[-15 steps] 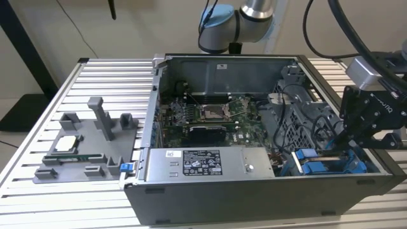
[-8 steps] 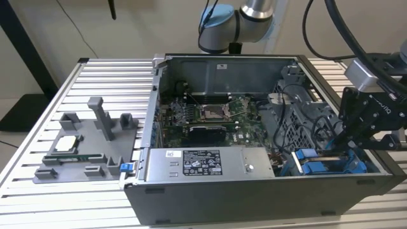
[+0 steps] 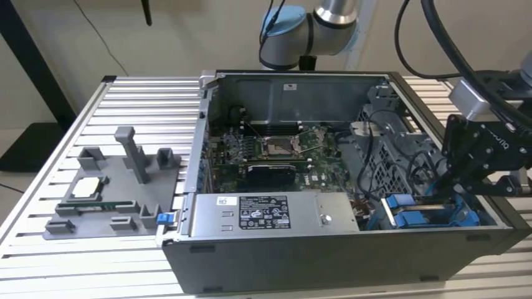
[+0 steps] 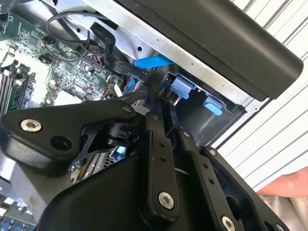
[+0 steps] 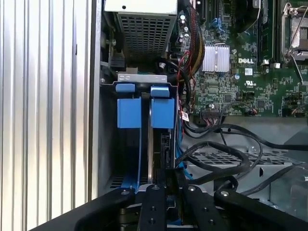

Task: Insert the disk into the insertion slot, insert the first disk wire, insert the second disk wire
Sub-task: 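Insert the first disk wire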

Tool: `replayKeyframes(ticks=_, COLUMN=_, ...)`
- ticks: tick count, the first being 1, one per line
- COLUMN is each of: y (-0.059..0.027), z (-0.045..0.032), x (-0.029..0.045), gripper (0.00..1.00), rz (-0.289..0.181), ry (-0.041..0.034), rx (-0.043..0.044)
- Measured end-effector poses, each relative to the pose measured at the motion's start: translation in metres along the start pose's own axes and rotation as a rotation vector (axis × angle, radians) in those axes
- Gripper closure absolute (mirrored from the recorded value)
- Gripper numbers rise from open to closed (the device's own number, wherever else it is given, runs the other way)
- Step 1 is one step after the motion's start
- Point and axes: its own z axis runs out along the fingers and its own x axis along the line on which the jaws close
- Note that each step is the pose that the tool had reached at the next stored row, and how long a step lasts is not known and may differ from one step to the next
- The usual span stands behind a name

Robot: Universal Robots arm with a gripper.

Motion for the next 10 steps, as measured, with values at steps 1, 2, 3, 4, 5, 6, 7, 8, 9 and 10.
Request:
replayKeyframes(ticks=1, y=-0.0001, z=0.0002, x=-0.0006, gripper=1.00, rz=0.000, ry=0.0000, rx=0.0000)
replayKeyframes(ticks=2, y=-0.0001, z=0.0003, x=-0.0011, gripper=1.00, rz=0.001, ry=-0.0001, rx=0.0000)
replayKeyframes(ticks=3, y=-0.0003, z=0.0007, x=-0.0015, gripper=1.00, rz=0.002, ry=-0.0007, rx=0.0001)
replayKeyframes(ticks=4, y=-0.0005, z=0.0009, x=-0.0016, gripper=1.00, rz=0.004, ry=-0.0008, rx=0.0002)
replayKeyframes(ticks=5, y=-0.0006, z=0.0010, x=-0.0017, gripper=1.00, rz=0.007, ry=-0.0006, rx=0.0004)
replayKeyframes(ticks=6, y=-0.0008, z=0.0011, x=-0.0017, gripper=1.00, rz=0.010, ry=-0.0005, rx=0.0006)
replayKeyframes(ticks=7, y=-0.0008, z=0.0011, x=-0.0017, gripper=1.00, rz=0.014, ry=-0.0007, rx=0.0009)
replayKeyframes(ticks=8, y=-0.0008, z=0.0012, x=-0.0017, gripper=1.00, rz=0.018, ry=-0.0012, rx=0.0012)
replayKeyframes(ticks=9, y=-0.0009, z=0.0012, x=-0.0018, gripper=1.00, rz=0.024, ry=-0.0020, rx=0.0015)
replayKeyframes(ticks=10, y=-0.0008, z=0.0009, x=-0.0018, gripper=1.00, rz=0.030, ry=-0.0031, rx=0.0017)
